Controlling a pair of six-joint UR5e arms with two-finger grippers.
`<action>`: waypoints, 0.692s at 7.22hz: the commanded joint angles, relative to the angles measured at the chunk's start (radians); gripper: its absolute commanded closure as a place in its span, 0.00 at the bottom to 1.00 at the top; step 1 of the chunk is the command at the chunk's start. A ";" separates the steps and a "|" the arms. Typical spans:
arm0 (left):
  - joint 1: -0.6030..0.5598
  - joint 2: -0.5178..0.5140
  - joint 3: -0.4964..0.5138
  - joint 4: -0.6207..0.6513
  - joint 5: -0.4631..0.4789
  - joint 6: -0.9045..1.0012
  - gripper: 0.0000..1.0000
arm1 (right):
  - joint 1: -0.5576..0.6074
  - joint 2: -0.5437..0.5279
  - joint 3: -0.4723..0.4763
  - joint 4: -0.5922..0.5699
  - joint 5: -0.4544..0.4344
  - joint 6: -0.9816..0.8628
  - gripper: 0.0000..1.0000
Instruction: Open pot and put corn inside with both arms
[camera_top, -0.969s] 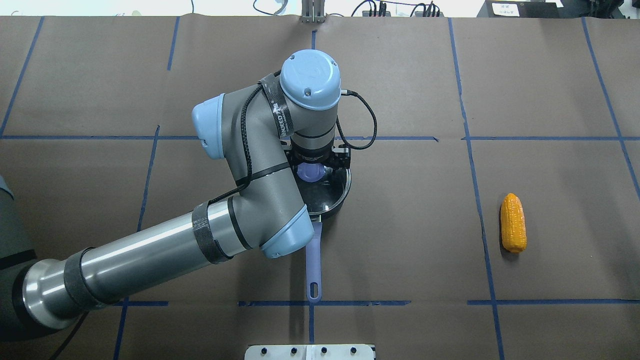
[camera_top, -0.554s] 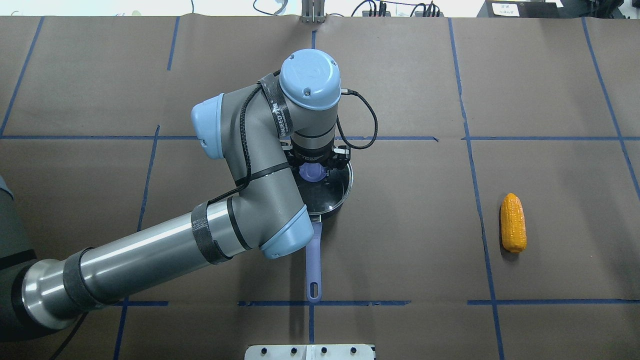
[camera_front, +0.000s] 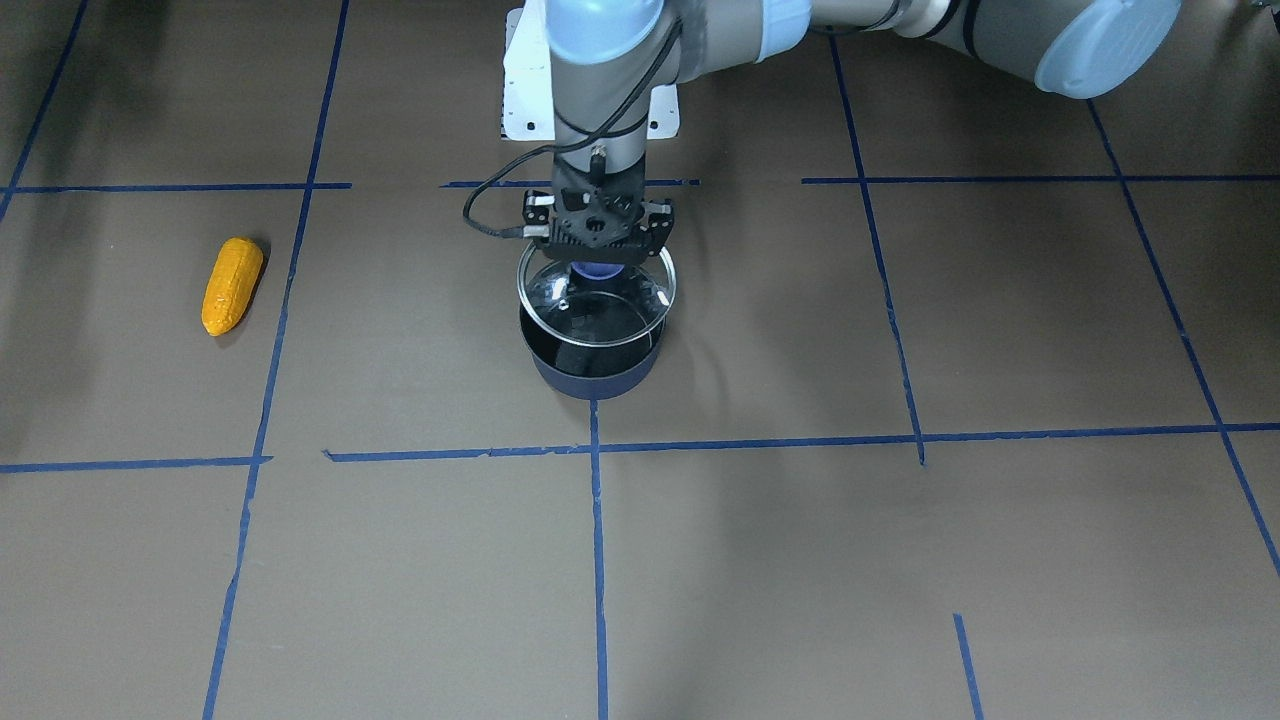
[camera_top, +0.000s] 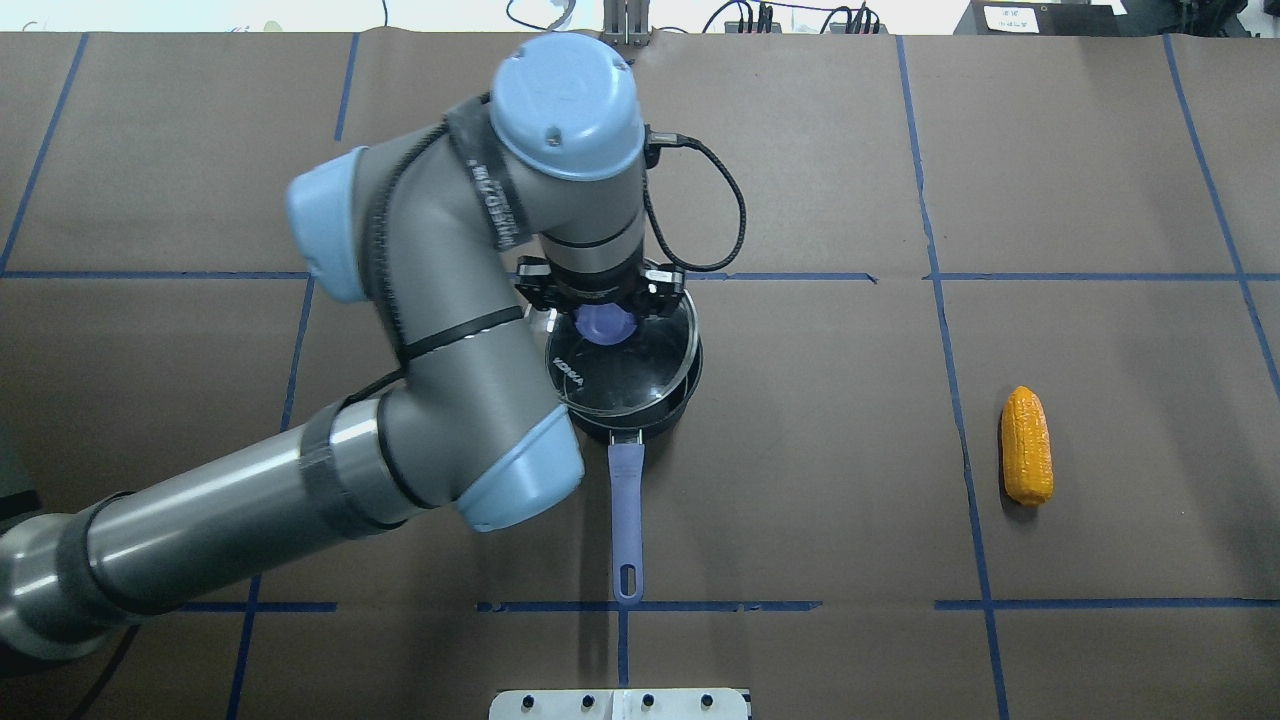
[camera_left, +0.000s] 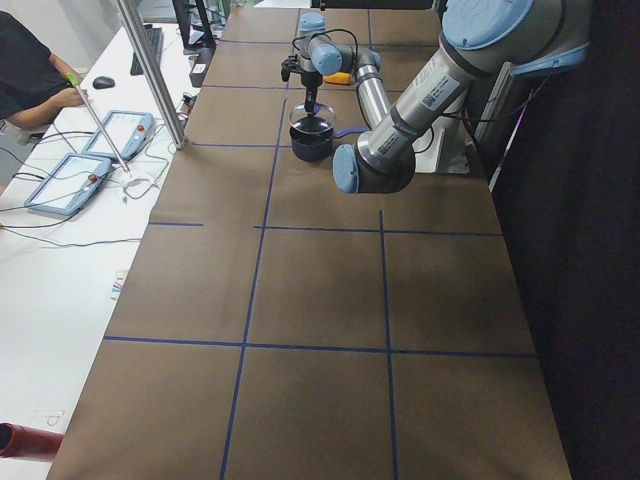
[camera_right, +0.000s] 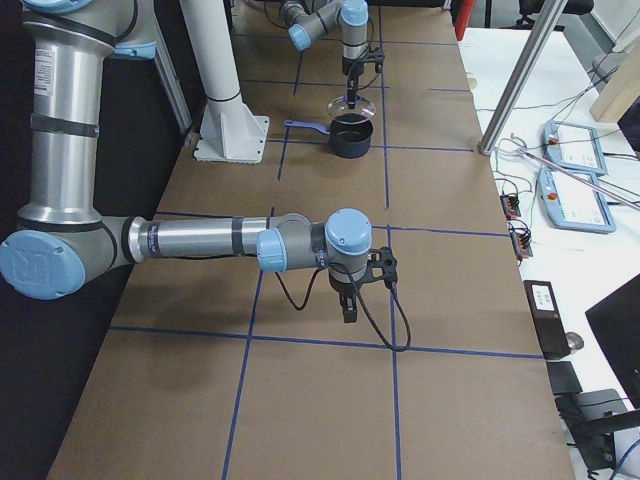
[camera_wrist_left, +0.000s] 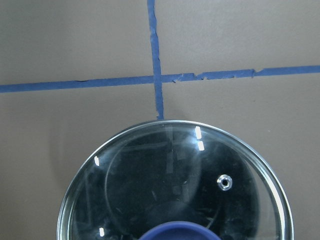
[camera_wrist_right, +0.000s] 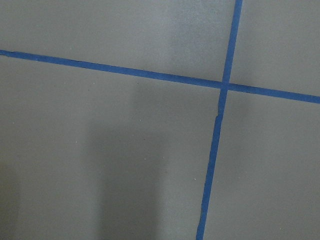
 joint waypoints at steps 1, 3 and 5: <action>-0.053 0.218 -0.200 0.012 -0.002 0.152 0.91 | 0.000 0.000 -0.003 0.000 -0.001 0.000 0.00; -0.065 0.380 -0.224 -0.100 -0.008 0.238 0.91 | 0.000 0.000 -0.003 0.000 -0.001 0.002 0.00; -0.065 0.451 -0.173 -0.205 -0.011 0.245 0.90 | -0.003 0.000 -0.003 0.002 -0.001 0.002 0.00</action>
